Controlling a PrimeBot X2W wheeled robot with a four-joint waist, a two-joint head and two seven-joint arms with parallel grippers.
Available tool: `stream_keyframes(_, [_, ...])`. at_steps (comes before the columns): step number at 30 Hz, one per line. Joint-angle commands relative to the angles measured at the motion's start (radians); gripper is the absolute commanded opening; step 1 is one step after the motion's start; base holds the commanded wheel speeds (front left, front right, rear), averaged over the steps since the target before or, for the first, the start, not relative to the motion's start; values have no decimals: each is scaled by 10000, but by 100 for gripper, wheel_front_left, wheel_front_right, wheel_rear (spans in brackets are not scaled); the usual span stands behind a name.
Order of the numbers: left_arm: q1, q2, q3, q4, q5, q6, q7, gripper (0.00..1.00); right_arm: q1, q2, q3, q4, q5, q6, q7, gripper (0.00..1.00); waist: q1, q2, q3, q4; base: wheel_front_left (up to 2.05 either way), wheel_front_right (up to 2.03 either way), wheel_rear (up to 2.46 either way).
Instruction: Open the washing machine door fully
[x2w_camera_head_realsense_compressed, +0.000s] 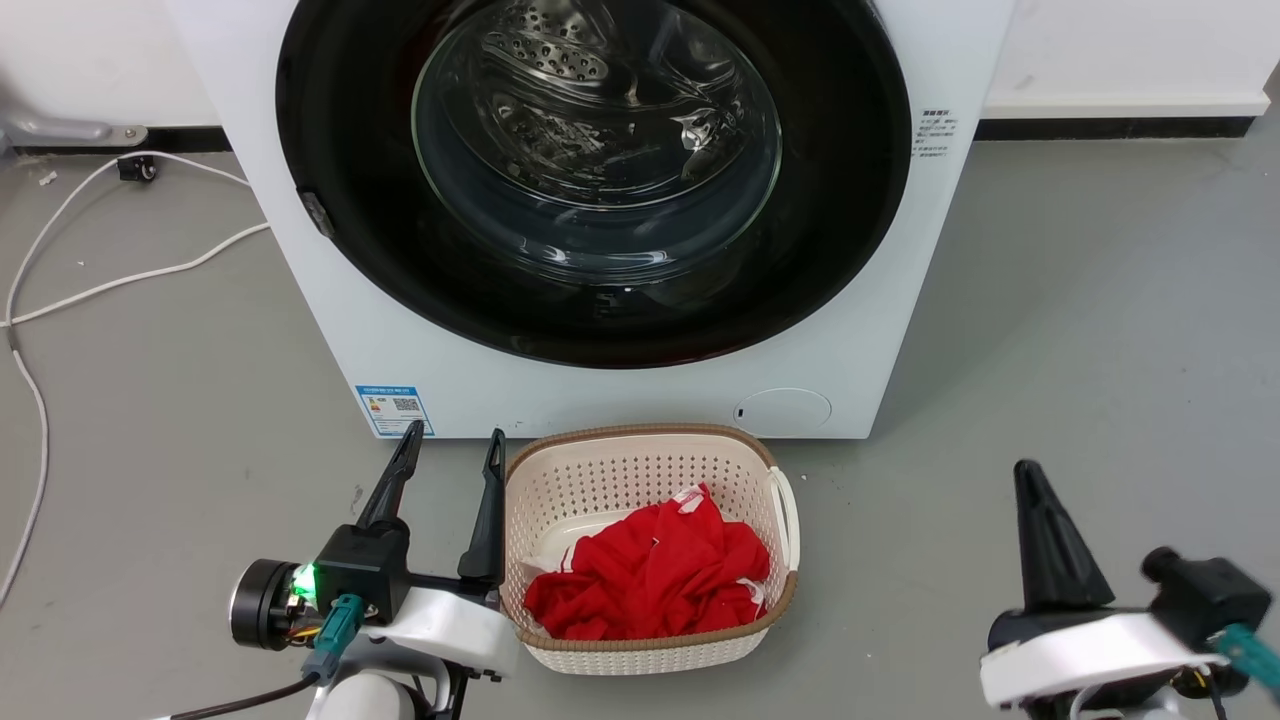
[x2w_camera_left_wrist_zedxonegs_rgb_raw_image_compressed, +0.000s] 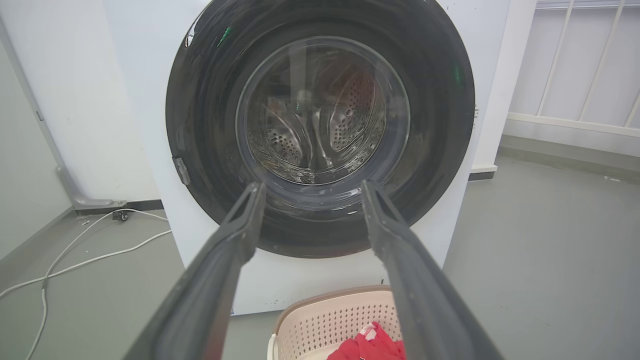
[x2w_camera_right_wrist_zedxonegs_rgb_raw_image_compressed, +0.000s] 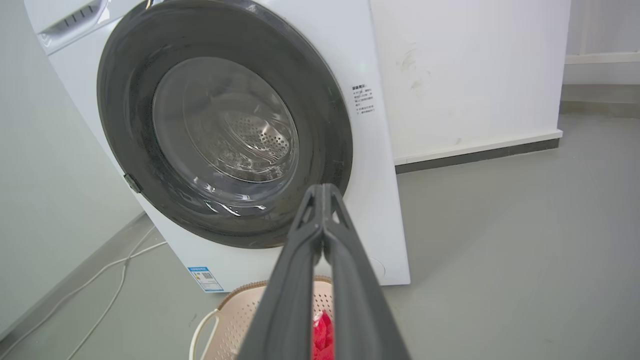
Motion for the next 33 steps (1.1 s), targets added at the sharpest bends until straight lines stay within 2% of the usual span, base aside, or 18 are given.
stream_keyframes(1, [-115, -6, 22, -17, -24, 22, -25, 100, -183, 37, 47, -53, 826, -5, -61, 0, 0, -1, 20, -13, 0, 0, 0])
stream_keyframes(3, [-139, -6, 37, -39, -26, 42, -25, 100, -278, 37, 163, -98, 2097, -3, -70, 0, 0, -1, 56, -37, 0, 0, 0])
stream_keyframes(10, [-214, -4, 67, -105, -51, 108, -25, 100, -1072, 32, 234, -288, 8649, -3, -66, 0, 0, -1, 228, -108, 0, 0, 0])
stream_keyframes(14, [-341, -6, 55, -161, -108, 158, -25, 100, -1853, 31, 298, -234, 11051, -3, -66, 0, 0, -1, 416, -137, 0, 0, 0])
stream_keyframes(18, [-446, -7, 33, -270, -121, 232, -25, 100, -2958, 24, 125, 52, 11771, -3, 79, 0, 0, -1, 752, -183, 0, 0, 0])
stream_keyframes(22, [-647, -4, 26, -384, -145, 312, -25, 100, -4370, -242, -130, 609, 12199, -3, 565, 0, 0, -1, 1159, -208, 0, 0, 0])
stream_keyframes(28, [-1044, -6, -59, -495, -101, 365, -25, 100, -6908, -1055, -404, 2087, 12434, -3, 1429, 0, 0, -1, 1770, -125, 0, 0, 0])
stream_keyframes(33, [-1399, -4, -204, -587, -151, 440, -25, 100, -8982, -1929, -217, 3427, 11949, -2, 2194, 0, 0, -1, 2290, 6, 0, 0, 0])
